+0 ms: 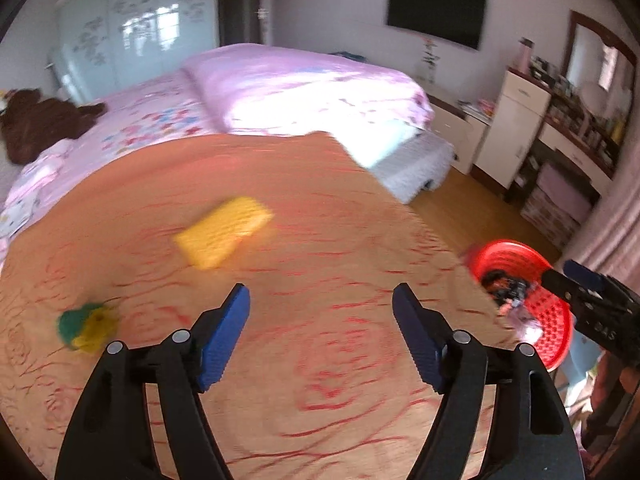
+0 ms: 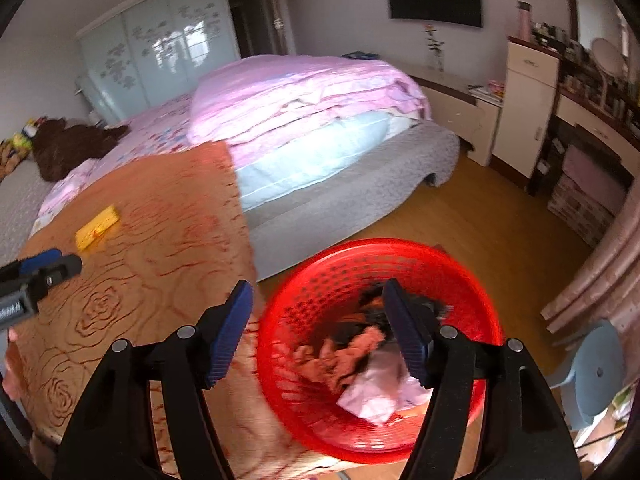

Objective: Collect trash
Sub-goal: 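Move back to the bed and grasp the green scrubber sponge with the left tool, then grasp the yellow foam mesh sleeve with the right tool while the left tool holds the sponge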

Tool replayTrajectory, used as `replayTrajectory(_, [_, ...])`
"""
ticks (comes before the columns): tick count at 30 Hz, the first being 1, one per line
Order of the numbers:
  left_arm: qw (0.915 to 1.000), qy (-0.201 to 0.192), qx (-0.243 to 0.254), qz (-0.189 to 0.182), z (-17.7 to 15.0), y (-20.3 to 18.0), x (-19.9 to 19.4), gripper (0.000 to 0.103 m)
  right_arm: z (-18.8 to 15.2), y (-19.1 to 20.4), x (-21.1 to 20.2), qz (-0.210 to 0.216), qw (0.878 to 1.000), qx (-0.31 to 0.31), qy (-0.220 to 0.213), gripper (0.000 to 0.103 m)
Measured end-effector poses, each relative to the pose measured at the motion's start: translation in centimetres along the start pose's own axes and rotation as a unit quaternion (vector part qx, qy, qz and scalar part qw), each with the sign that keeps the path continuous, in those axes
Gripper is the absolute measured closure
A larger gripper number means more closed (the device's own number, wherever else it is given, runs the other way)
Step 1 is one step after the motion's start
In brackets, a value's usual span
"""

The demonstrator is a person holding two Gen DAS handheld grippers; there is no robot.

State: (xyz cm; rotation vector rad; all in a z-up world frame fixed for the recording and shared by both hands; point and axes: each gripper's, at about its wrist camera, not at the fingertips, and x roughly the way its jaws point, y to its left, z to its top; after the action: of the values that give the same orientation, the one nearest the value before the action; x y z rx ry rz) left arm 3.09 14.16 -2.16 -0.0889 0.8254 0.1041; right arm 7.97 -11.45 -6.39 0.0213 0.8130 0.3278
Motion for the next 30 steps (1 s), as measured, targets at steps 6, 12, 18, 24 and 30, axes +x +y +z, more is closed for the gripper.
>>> replayTrajectory(6, [0.9969,-0.005,-0.056,0.055,-0.7,6.6,-1.5,0.030,0.2,4.0,0.3,0.028,0.999,-0.031,0.007,0.038])
replayTrajectory(12, [0.9887,-0.012,-0.104,0.107,-1.1,12.7,-2.7,0.028,0.7,7.4,0.1,0.054,0.997,-0.056,0.007,0.038])
replayTrajectory(18, [0.9864,0.006,-0.120,0.112,-1.8,15.3,-1.3,0.027,1.4,10.1,0.1,0.070,0.995,-0.076,0.004,0.038])
replayTrajectory(24, [0.9857,0.016,-0.140,0.092,-2.5,16.5,0.0,0.029,2.4,13.6,0.5,0.084,0.991,-0.106,0.003,0.037])
replayTrajectory(30, [0.9851,0.008,-0.150,0.083,-2.6,17.2,0.1,0.049,3.4,17.3,1.9,0.102,0.986,-0.130,0.014,0.037])
